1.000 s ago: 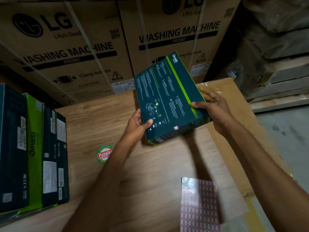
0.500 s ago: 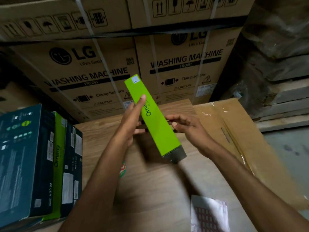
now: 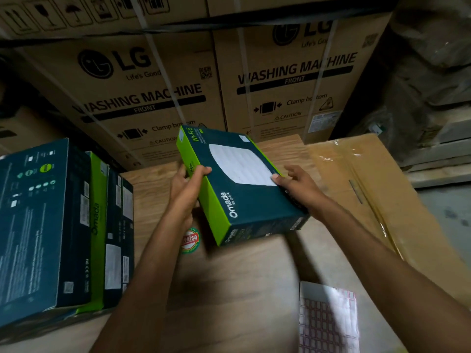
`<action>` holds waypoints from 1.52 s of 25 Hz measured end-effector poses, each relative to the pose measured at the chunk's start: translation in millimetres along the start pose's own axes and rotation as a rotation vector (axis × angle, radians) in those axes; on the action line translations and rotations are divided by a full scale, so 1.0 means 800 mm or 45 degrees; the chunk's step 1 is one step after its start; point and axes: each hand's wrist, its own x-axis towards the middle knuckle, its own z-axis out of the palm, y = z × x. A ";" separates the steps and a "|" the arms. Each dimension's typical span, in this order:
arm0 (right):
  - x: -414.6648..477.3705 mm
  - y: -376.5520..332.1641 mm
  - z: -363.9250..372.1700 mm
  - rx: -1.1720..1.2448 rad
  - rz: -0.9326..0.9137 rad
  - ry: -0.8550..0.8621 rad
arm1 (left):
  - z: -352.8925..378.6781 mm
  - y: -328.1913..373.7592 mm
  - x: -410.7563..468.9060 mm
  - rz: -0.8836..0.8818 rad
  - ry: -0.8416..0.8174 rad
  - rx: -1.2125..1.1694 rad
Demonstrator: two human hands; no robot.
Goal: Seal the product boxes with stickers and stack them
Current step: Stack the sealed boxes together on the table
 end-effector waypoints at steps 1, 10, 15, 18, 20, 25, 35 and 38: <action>0.003 -0.001 -0.011 0.056 0.094 -0.073 | -0.003 -0.006 0.001 -0.005 -0.028 -0.001; 0.020 0.018 -0.075 0.265 0.070 0.054 | 0.072 -0.066 0.040 -0.005 -0.377 -0.096; 0.051 0.037 -0.102 0.019 0.033 0.083 | 0.110 -0.094 0.061 0.084 -0.405 0.046; 0.071 0.045 -0.108 -0.008 -0.016 0.089 | 0.129 -0.098 0.066 0.114 -0.410 0.026; 0.079 0.050 -0.111 -0.047 -0.044 0.090 | 0.137 -0.100 0.070 0.113 -0.408 0.039; 0.084 0.074 -0.106 -0.337 -0.173 0.186 | 0.148 -0.112 0.073 0.140 -0.413 0.104; -0.026 0.146 -0.074 -1.328 -0.779 0.026 | 0.152 -0.133 0.005 0.347 -0.253 0.539; -0.022 0.155 -0.064 -1.457 -0.804 0.157 | 0.144 -0.151 0.001 0.353 -0.287 0.427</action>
